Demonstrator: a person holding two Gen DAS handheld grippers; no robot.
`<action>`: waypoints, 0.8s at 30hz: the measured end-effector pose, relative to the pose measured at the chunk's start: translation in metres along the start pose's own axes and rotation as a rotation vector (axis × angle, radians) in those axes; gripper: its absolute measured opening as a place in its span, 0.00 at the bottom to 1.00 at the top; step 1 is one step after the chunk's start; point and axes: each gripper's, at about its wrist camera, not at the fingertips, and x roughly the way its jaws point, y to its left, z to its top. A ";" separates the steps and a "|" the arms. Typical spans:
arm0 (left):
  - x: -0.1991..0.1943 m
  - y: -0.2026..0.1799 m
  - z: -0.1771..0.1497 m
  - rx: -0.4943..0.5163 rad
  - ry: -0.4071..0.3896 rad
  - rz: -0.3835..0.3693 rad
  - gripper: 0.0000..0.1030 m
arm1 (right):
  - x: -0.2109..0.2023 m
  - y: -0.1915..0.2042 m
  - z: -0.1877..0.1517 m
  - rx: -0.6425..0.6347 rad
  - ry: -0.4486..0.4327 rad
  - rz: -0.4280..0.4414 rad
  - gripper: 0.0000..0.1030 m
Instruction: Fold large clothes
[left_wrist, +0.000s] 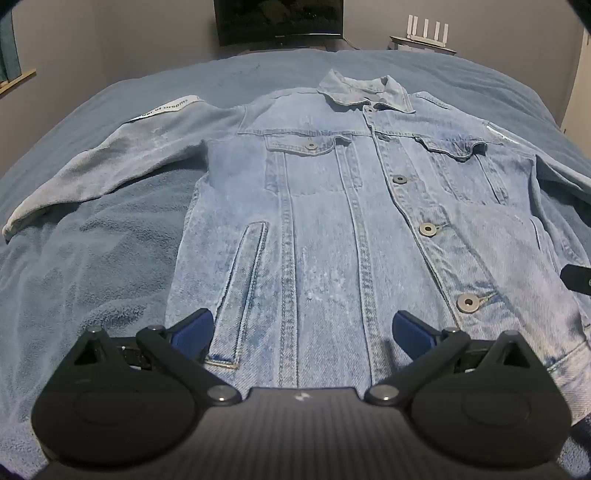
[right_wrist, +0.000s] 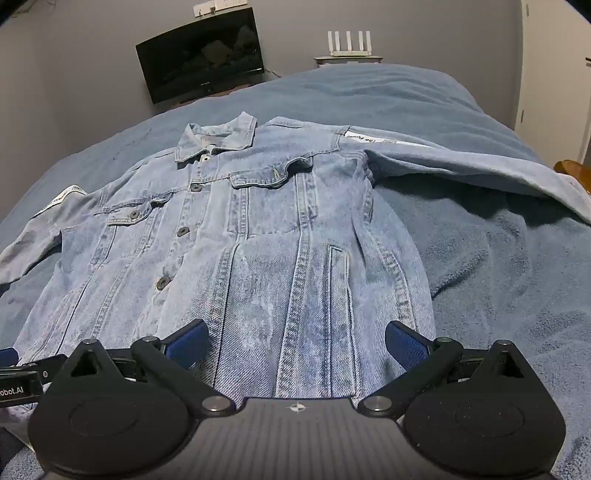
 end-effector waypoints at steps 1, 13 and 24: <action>0.000 0.000 0.000 0.000 0.000 0.000 1.00 | 0.000 0.000 0.000 0.000 0.001 0.000 1.00; 0.001 -0.001 -0.001 0.003 0.002 0.003 1.00 | 0.002 -0.001 0.000 0.002 0.005 0.002 1.00; 0.002 -0.002 -0.001 0.007 0.003 0.004 1.00 | 0.002 -0.001 -0.001 0.008 0.008 0.004 1.00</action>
